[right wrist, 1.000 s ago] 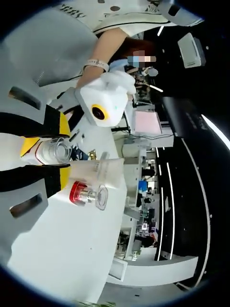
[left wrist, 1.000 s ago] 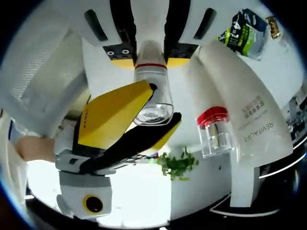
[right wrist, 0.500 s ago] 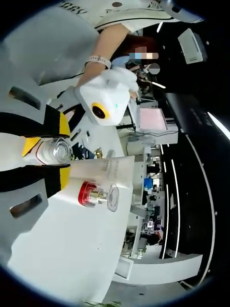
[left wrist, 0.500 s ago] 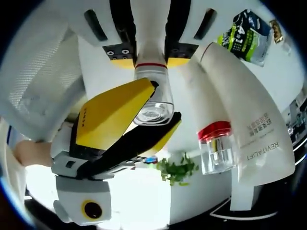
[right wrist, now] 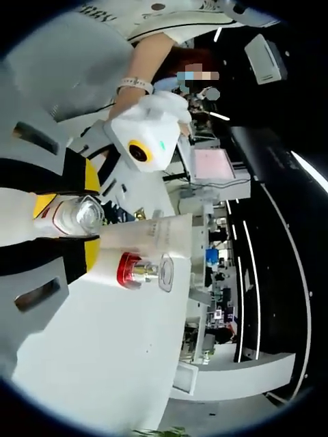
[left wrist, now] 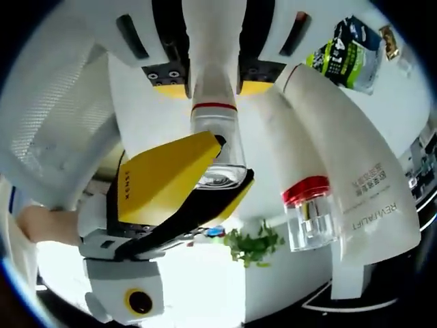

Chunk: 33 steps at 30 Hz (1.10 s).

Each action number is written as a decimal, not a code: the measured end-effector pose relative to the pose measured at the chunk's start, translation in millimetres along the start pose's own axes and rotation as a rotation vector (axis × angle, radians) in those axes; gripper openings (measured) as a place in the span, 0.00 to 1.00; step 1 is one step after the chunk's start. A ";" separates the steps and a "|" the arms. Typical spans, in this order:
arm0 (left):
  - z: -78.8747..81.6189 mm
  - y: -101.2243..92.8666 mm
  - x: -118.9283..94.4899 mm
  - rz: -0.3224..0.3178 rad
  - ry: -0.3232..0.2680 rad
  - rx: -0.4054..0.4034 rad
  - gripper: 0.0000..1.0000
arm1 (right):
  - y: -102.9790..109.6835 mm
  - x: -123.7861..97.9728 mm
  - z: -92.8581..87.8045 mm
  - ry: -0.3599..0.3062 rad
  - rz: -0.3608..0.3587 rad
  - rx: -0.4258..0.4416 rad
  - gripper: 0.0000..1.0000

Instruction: Arrange the skincare products in the storage area until every visible bottle or jar stands upright without overlapping.

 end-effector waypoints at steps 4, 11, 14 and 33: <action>-2.2 2.2 -1.3 0.008 0.012 0.009 0.21 | 2.1 -0.2 -1.9 0.009 0.013 0.005 0.26; -5.4 4.6 -5.5 0.015 0.038 0.032 0.22 | 4.3 -3.4 -7.3 0.038 0.034 0.005 0.26; -7.3 6.4 -7.6 0.023 0.053 0.040 0.22 | 5.0 -6.5 -13.7 0.077 0.040 0.002 0.26; -12.5 14.7 -13.7 0.078 0.094 -0.001 0.15 | -1.3 4.9 -43.5 0.326 0.043 -0.094 0.20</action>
Point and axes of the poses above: the point that each gripper's makers call its tool centre point, and the gripper's own axes: x roughly forward along the fingers, y roughly to its left, z roughly out of its top, the point moved 3 cm from there along -x, roughly backward along the fingers, and after that the axes turned 10 degrees about -y, right-handed, at the moved point
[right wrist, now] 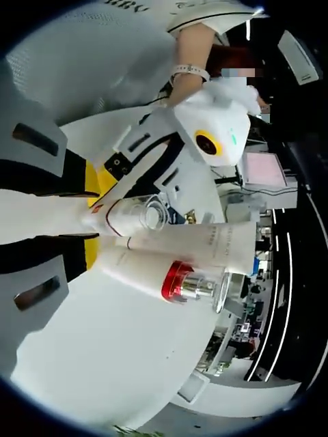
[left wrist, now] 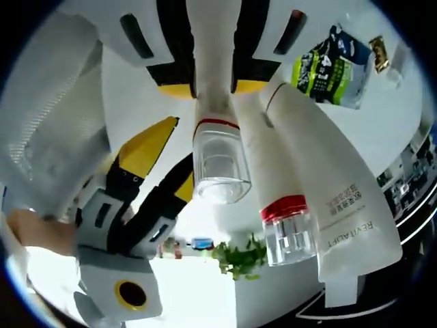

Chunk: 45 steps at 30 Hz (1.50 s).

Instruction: Arrange the skincare products in the storage area until every visible bottle or jar stands upright without overlapping.

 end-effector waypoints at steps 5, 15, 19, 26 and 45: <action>-1.0 -0.8 -0.7 0.002 0.013 -0.015 0.11 | -3.5 5.5 -5.5 0.046 0.007 -0.005 0.19; 3.4 0.8 4.6 0.002 0.011 -0.028 0.08 | -9.0 8.5 -9.4 0.066 0.004 0.000 0.17; 3.7 0.5 7.1 0.008 0.009 -0.034 0.08 | -12.9 9.3 -10.7 0.066 -0.009 -0.002 0.15; 5.0 3.0 10.0 0.032 0.002 -0.029 0.08 | -16.5 13.0 -13.7 0.067 -0.027 0.007 0.14; 3.7 11.1 9.4 0.080 0.001 -0.036 0.07 | -21.4 17.5 -12.8 0.052 -0.072 -0.011 0.10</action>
Point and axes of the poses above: the point that each gripper's makers call its tool centre point, and the gripper's own axes: x roughly forward along the fingers, y roughly to its left, z roughly out of its top, the point moved 3 cm from there along -x, roughly backward along the fingers, and after that the axes turned 10 degrees about -y, right-handed, at the moved point
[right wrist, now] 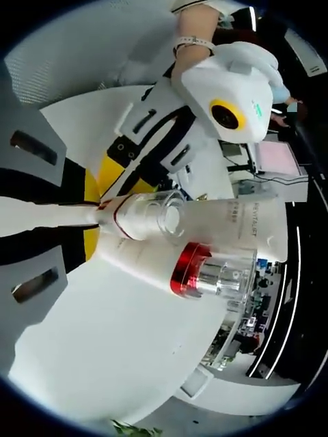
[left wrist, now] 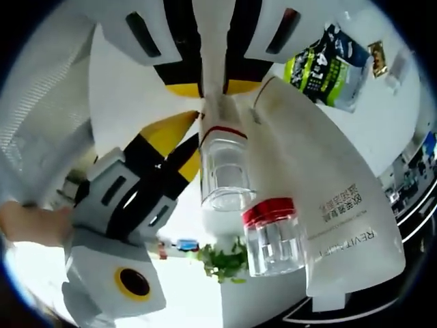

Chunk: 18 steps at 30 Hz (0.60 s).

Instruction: Arrange the skincare products in the storage area until every visible bottle or jar stands upright without overlapping.

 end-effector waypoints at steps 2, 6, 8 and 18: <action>0.4 0.0 0.2 0.002 -0.001 0.003 0.07 | -1.8 -0.1 0.8 -0.005 -0.008 -0.001 0.10; 1.0 0.7 0.8 0.007 -0.003 0.003 0.06 | -3.5 -0.2 1.6 -0.012 -0.018 0.000 0.09; 1.0 1.0 0.9 0.007 -0.003 0.004 0.06 | -3.4 -0.2 1.3 -0.011 -0.018 -0.002 0.09; 3.1 2.8 1.6 0.016 -0.008 0.011 0.07 | -4.0 0.3 1.8 -0.014 -0.030 -0.006 0.08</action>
Point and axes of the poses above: the point that each gripper's makers call its tool centre point, and the gripper's own axes: x roughly forward along the fingers, y roughly to its left, z roughly out of its top, the point moved 3 cm from there along -x, roughly backward along the fingers, and after that the axes turned 10 degrees about -y, right-handed, at the moved point
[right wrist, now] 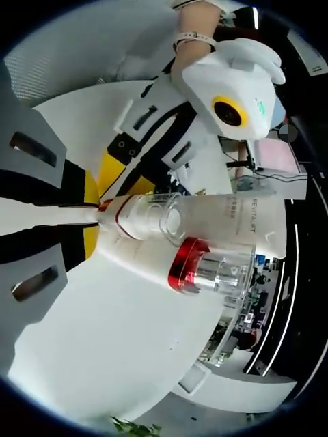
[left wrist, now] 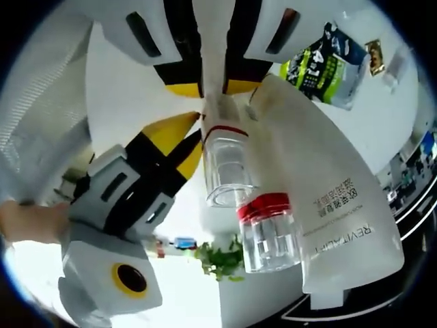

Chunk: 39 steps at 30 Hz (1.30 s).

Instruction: Arrange the skincare products in the storage area until every visible bottle or jar stands upright without overlapping.

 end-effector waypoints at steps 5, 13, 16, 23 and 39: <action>-0.3 1.1 0.6 0.001 0.003 0.016 0.07 | -0.6 0.3 -0.2 -0.001 -0.007 0.003 0.08; 2.3 0.9 -2.5 -0.001 -0.002 -0.001 0.09 | -0.6 0.0 -1.4 0.004 -0.007 0.000 0.09; 1.9 2.1 -5.6 0.001 0.004 -0.001 0.09 | -1.1 -2.4 1.1 0.000 -0.012 -0.001 0.10; 8.5 6.4 -17.6 0.013 0.025 -0.014 0.11 | 2.0 -13.1 9.2 -0.015 -0.014 0.000 0.11; 11.3 9.3 -56.5 0.039 0.074 0.008 0.17 | 15.6 -37.0 37.1 -0.084 -0.033 -0.014 0.16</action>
Point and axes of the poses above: the point that each gripper's makers call its tool centre point, and the gripper's own axes: x roughly forward along the fingers, y roughly to its left, z roughly out of its top, the point moved 3 cm from there along -x, roughly backward along the fingers, and after that the axes turned 10 degrees about -y, right-handed, at the moved point
